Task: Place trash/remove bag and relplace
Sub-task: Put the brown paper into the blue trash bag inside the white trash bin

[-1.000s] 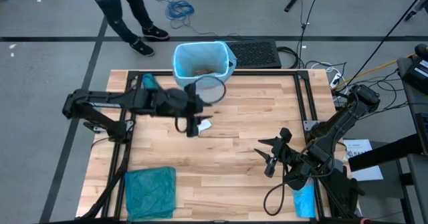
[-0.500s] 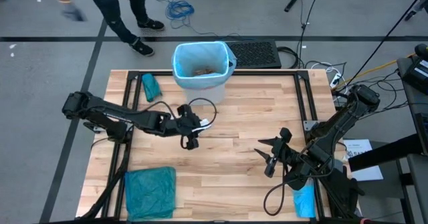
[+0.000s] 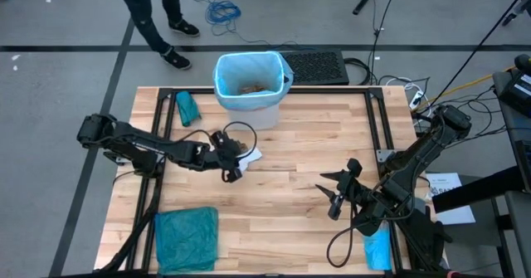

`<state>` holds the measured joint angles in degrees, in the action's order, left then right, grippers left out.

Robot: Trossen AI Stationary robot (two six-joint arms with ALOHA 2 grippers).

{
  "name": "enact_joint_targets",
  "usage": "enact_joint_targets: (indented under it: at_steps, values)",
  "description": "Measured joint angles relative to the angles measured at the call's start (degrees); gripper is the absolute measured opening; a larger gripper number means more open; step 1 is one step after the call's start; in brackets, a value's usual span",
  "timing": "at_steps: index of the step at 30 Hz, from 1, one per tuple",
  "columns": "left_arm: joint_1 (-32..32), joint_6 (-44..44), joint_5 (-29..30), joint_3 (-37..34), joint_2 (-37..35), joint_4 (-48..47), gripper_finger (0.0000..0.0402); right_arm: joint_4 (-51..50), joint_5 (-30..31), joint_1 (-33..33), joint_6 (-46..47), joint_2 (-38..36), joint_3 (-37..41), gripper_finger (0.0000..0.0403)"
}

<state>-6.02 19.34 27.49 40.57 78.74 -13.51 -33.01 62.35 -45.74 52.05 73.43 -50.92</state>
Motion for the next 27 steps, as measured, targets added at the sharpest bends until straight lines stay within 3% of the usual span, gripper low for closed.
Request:
enact_joint_targets:
  at_steps: [8, 17, 27]
  values:
    - [0.0, 1.2, 0.3, -0.7, 0.0, 1.3, 0.0180, 0.0, 0.0, 0.0, 0.0, 0.0, 0.0, 0.0160]
    - [0.0, 1.1, 1.6, -0.7, 7.9, 4.8, 0.0180, 0.2, 0.0, 0.0, 0.0, 0.0, 0.0, 0.0160]
    - [0.0, 1.2, 8.0, -0.7, 10.3, 7.5, 0.0180, 0.2, 0.0, 0.0, 0.0, 0.0, 0.0, 0.0160]
